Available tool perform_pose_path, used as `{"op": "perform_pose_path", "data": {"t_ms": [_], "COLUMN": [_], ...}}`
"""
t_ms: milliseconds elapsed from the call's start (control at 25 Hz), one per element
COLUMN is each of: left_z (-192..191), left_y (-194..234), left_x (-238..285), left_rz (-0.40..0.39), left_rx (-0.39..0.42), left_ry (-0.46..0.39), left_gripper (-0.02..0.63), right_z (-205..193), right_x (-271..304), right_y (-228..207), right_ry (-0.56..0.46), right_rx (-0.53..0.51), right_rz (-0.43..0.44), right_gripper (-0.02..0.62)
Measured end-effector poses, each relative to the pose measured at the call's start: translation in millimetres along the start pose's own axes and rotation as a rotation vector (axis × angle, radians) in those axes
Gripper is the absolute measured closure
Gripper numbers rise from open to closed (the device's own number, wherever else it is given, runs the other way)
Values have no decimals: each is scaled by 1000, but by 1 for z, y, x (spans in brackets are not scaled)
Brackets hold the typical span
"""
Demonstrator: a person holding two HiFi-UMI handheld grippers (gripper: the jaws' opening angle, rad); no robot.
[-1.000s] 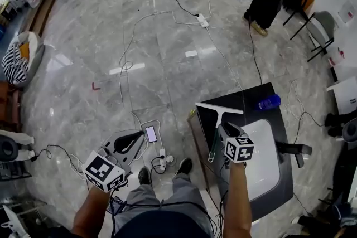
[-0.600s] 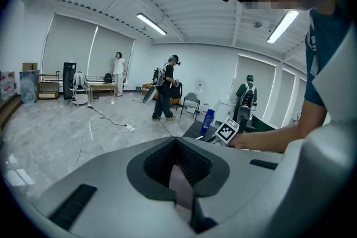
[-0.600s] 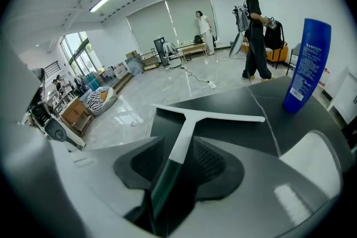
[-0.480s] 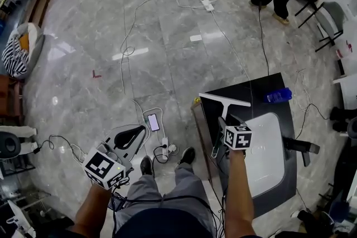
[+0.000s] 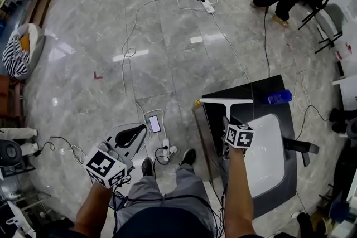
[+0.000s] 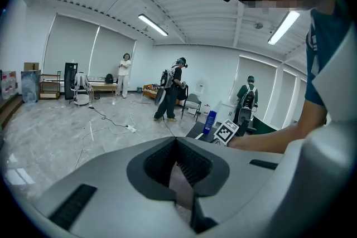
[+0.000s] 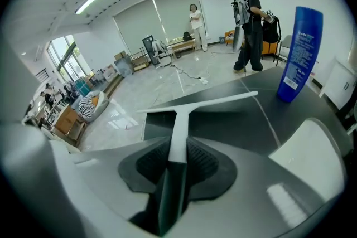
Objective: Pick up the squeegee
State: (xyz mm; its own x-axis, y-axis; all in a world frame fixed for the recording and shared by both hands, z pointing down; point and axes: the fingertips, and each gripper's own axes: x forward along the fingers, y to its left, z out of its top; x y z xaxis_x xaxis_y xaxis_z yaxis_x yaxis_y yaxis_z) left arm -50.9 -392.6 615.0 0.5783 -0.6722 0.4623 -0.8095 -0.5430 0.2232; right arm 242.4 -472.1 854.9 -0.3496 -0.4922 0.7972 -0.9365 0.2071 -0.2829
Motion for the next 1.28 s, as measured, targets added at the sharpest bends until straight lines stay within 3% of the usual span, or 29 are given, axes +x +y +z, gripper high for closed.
{"op": "perform_pose_path", "data": {"t_ms": [320,800,1280], "left_z": [34,82,109], "left_y": [8,-1,-14], "left_x": [-27,-82,-141], "left_rz": [-4,-28,-46], "left_rx": [39,112,172], "left_ry": [-41,-116,-180], "left_gripper": [600,600,600], "right_z": [46,120,134], "right_x": [-71,-244,-395], "right_y": [18,85,157], "right_ry": [-185,-530,-745], "right_rx": [44,-13,-140], "right_rz": [-1,47,32], "right_gripper": [491,491,492]}}
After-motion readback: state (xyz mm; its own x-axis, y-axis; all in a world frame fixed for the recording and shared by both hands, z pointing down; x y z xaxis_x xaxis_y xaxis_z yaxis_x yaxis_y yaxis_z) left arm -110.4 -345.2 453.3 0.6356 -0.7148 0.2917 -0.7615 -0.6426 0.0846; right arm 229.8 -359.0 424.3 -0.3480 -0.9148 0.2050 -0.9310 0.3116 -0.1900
